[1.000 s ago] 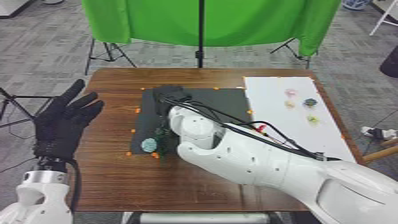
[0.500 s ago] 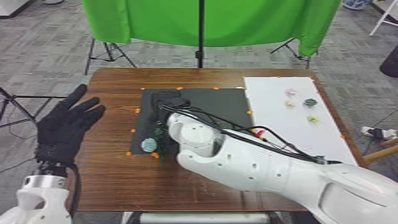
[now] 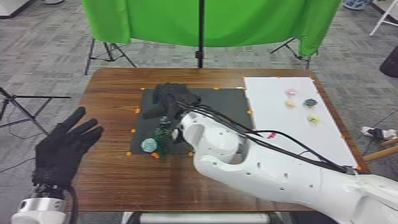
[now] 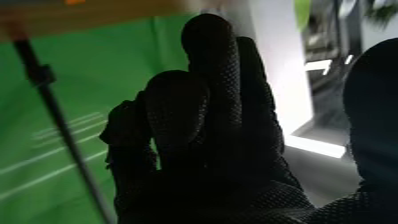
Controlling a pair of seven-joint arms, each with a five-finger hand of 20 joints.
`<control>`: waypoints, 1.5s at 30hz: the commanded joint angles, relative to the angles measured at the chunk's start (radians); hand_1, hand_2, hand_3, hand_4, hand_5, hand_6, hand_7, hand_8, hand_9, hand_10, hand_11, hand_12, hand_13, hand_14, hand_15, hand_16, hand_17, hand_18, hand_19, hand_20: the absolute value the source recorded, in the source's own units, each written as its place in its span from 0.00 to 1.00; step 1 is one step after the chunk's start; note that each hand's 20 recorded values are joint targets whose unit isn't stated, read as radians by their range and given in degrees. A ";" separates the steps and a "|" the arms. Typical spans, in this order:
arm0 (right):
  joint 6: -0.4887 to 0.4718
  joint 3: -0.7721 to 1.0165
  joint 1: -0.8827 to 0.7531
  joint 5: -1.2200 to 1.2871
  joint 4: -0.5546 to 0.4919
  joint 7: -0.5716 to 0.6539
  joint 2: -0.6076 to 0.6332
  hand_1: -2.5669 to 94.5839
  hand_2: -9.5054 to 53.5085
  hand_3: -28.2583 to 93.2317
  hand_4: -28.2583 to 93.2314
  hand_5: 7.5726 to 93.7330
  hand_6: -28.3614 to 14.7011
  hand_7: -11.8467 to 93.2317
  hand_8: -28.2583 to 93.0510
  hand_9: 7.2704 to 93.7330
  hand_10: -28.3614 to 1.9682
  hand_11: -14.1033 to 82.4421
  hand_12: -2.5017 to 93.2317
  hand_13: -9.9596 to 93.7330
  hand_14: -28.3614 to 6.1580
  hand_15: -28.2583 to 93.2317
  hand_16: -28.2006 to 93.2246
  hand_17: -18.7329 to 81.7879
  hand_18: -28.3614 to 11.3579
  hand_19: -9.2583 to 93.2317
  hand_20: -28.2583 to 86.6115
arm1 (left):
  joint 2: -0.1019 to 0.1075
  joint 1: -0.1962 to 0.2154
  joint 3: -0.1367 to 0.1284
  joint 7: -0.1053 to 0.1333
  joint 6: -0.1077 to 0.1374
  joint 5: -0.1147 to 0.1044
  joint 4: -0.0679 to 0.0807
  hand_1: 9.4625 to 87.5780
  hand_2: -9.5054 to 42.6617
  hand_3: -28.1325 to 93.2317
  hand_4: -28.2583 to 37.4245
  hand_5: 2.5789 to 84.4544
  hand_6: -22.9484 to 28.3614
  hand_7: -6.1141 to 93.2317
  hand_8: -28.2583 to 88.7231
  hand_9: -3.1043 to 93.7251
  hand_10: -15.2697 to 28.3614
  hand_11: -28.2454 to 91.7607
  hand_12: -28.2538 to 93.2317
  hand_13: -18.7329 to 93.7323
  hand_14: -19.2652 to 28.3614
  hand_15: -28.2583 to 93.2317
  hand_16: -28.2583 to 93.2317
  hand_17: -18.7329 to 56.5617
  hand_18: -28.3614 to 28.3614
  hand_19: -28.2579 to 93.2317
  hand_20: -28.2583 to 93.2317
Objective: Arrange flowers
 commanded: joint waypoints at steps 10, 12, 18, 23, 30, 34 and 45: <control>0.203 0.557 -0.537 -0.023 -0.308 0.212 0.485 0.33 0.00 0.82 0.00 0.66 0.66 0.23 0.14 0.77 0.51 0.48 0.19 0.70 0.50 0.86 0.38 0.43 0.12 0.94 0.69 | -0.009 0.042 0.033 0.048 0.028 -0.030 0.000 0.14 0.28 0.88 0.00 0.41 0.60 0.17 0.16 0.39 0.81 0.43 0.33 0.38 1.00 0.65 0.17 0.13 0.96 0.67 0.36; 0.212 0.621 -0.591 -0.040 -0.306 0.243 0.515 0.34 0.00 0.82 0.00 0.66 0.66 0.23 0.14 0.76 0.50 0.47 0.19 0.70 0.50 0.86 0.38 0.43 0.13 0.94 0.69 | -0.015 0.040 0.035 0.048 0.027 -0.030 0.001 0.14 0.28 0.88 0.00 0.41 0.60 0.18 0.16 0.39 0.81 0.43 0.33 0.38 1.00 0.65 0.17 0.13 0.96 0.67 0.36; 0.189 0.728 -0.676 -0.082 -0.262 0.347 0.566 0.35 0.00 0.83 0.00 0.64 0.66 0.23 0.13 0.72 0.47 0.46 0.19 0.69 0.49 0.85 0.37 0.42 0.12 0.93 0.69 | -0.006 0.044 0.051 0.077 0.032 -0.037 0.003 0.13 0.28 0.88 0.00 0.41 0.59 0.18 0.16 0.39 0.81 0.42 0.33 0.38 1.00 0.65 0.17 0.13 0.96 0.67 0.36; 0.178 0.693 -0.643 -0.100 -0.174 0.415 0.588 0.35 0.00 0.85 0.00 0.59 0.64 0.24 0.13 0.66 0.42 0.42 0.18 0.67 0.47 0.85 0.36 0.43 0.12 0.93 0.68 | -0.014 0.044 0.053 0.077 0.029 -0.032 0.002 0.13 0.29 0.88 0.00 0.40 0.59 0.18 0.16 0.39 0.81 0.42 0.33 0.38 1.00 0.65 0.17 0.13 0.96 0.67 0.36; 0.161 0.525 -0.498 -0.088 -0.047 0.431 0.598 0.36 0.00 0.86 0.00 0.55 0.65 0.24 0.13 0.59 0.38 0.37 0.17 0.62 0.41 0.84 0.34 0.43 0.12 0.93 0.66 | -0.021 0.039 0.054 0.069 0.028 -0.031 0.004 0.13 0.29 0.87 0.00 0.40 0.59 0.18 0.16 0.39 0.81 0.42 0.33 0.38 1.00 0.65 0.16 0.13 0.96 0.67 0.36; 0.127 0.417 -0.397 -0.092 0.021 0.443 0.582 0.37 0.00 0.86 0.00 0.54 0.67 0.24 0.13 0.58 0.39 0.36 0.17 0.62 0.41 0.82 0.32 0.43 0.13 0.93 0.65 | -0.019 0.032 0.059 0.063 0.026 -0.031 0.006 0.13 0.29 0.88 0.00 0.40 0.59 0.18 0.16 0.39 0.81 0.43 0.33 0.38 1.00 0.65 0.16 0.13 0.96 0.67 0.36; 0.113 0.292 -0.319 -0.129 0.128 0.466 0.549 0.59 0.00 0.77 0.00 0.82 0.71 0.26 0.22 0.92 0.68 0.29 0.32 0.79 0.63 0.79 0.37 0.50 0.18 0.97 0.61 | -0.026 0.022 0.056 0.052 0.026 -0.028 0.007 0.13 0.29 0.88 0.00 0.40 0.59 0.18 0.16 0.39 0.81 0.43 0.32 0.38 1.00 0.65 0.16 0.13 0.96 0.67 0.36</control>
